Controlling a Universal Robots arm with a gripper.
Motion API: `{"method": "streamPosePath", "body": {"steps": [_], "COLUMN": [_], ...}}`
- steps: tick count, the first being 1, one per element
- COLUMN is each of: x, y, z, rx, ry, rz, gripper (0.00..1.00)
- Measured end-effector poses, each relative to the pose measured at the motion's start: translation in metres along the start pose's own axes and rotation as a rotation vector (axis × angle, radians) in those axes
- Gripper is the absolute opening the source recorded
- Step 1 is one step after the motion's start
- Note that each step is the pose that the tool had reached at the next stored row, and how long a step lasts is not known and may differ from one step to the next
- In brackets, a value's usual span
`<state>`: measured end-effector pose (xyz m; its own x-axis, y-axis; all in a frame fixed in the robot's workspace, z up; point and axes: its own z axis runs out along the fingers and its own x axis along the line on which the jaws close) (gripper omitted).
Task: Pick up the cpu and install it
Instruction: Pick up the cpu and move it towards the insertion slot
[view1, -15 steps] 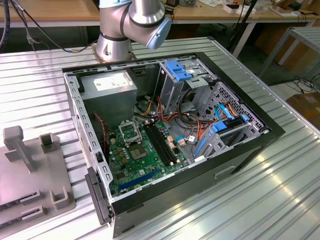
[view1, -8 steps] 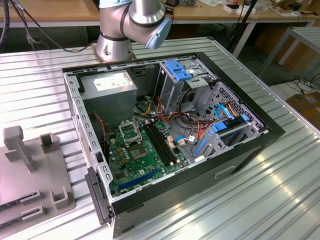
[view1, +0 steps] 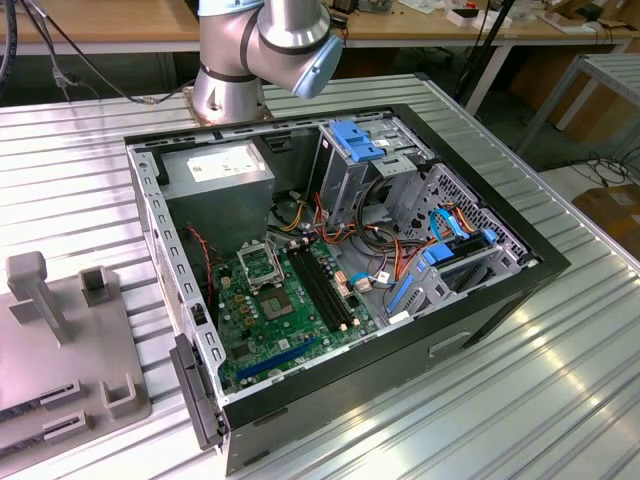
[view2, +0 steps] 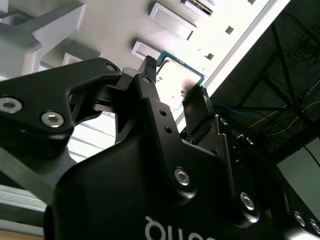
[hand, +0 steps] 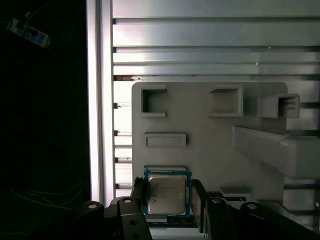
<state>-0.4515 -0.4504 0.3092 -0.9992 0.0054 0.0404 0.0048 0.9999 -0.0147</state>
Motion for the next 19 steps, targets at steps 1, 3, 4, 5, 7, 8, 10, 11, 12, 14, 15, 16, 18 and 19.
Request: {"method": "streamPosePath", "body": {"steps": [1,3,4,5,7,8,10,11,12,14,15,16,18,19], "x": [0.0000,0.0000,0.0000,0.0000,0.0001,0.0000,0.0001,0.0001,0.0001,0.0001,0.0001,0.0001,0.0001,0.0001], "y": [0.0000,0.0000,0.0000,0.0000,0.0000,0.0000,0.0000,-0.0001,0.0000,-0.0001,-0.0001,0.0000,-0.0001,-0.0001], "z": [-0.0001,-0.0005,-0.0007,-0.0010,-0.0018,-0.0021,-0.0027,-0.0030,-0.0033,-0.0040,-0.0043,-0.0045,-0.0054,-0.0058], "rx": [0.0000,0.0001,0.0001,0.0001,0.0001,0.0001,0.0000,0.0001,0.0000,0.0001,0.0001,0.0000,0.0001,0.0000], "ry": [-0.0001,0.0001,0.0002,0.0002,0.0002,0.0002,0.0002,0.0003,0.0004,0.0004,0.0005,0.0005,0.0007,0.0008], "rz": [0.000,0.000,0.000,0.000,0.000,0.000,0.000,0.000,0.000,0.000,0.000,0.000,0.000,0.000], "gripper": [0.47,0.47,0.47,0.47,0.47,0.47,0.47,0.47,0.47,0.47,0.47,0.47,0.47,0.47]}}
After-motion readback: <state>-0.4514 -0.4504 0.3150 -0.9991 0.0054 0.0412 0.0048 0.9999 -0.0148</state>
